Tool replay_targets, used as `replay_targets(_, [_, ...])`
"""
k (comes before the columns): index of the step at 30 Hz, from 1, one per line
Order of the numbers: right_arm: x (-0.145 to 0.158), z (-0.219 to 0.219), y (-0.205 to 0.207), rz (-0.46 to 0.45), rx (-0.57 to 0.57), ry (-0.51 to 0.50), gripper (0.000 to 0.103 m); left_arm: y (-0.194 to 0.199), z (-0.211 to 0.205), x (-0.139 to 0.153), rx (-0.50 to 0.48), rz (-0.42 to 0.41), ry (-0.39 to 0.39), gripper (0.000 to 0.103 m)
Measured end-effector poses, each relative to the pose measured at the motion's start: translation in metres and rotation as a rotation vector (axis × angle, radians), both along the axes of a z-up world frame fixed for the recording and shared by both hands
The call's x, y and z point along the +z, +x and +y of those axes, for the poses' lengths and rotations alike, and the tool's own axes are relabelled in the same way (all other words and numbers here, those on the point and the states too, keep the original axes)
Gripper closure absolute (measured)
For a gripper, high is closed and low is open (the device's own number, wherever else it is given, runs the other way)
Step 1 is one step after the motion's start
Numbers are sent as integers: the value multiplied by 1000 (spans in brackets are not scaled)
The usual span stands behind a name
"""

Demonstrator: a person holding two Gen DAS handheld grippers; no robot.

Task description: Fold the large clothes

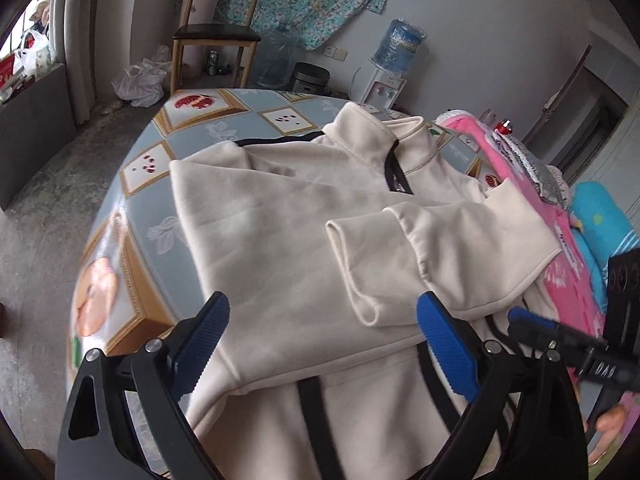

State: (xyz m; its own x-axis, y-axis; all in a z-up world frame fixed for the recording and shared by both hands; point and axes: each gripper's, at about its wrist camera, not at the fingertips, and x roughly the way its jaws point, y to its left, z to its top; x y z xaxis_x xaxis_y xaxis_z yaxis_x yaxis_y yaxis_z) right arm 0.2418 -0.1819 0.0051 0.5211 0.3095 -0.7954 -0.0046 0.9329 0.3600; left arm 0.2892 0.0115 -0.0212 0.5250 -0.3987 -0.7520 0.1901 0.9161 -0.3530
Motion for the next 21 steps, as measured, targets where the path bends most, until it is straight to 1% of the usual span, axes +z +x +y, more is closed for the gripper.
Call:
replay_targets(1, [-6,-6,-5,11,-28,-47,40,8,-7,-3,-16,27,-28,10])
replay_targets(2, [-12,-11,-11,21,-47,-85,40,15,-14,-7,-18,56,-37,11])
replay_targets(3, [-15,-14,-16,25,-59,-103,40,21,-20,-11,-19,83,-41,17])
replay_targets(4, [-19,-17,-21,24,-63,-109,40,27,-27,-16,-20,108,-46,20])
replay_targets(6, [-23,-20,-29,10,-76,-133,40,37,-36,-24,-4,146,-47,31])
replay_targets(7, [-24,-22,-33,-1,-84,-148,40,40,-39,-28,2,165,-57,34])
replay_targets(9, [-24,-23,-38,-25,-96,-169,40,46,-43,-36,17,203,-80,49])
replay_targets(10, [-23,-24,-40,-33,-101,-170,40,48,-44,-40,27,215,-83,52])
replay_targets(11, [-23,-26,-42,-42,-106,-166,40,49,-44,-40,38,205,-79,55])
replay_targets(12, [-23,-29,-43,-48,-113,-160,40,50,-45,-40,41,202,-75,62])
replay_targets(13, [-23,-32,-45,-50,-119,-155,40,51,-46,-41,48,205,-63,66])
replay_targets(15, [-23,-40,-48,-55,-132,-143,40,54,-45,-42,65,216,-56,89])
replay_targets(18, [-22,-54,-55,-57,-157,-117,40,57,-39,-45,76,227,-77,95])
replay_targets(21, [-23,-62,-55,-56,-178,-101,40,55,-34,-38,62,201,-94,98])
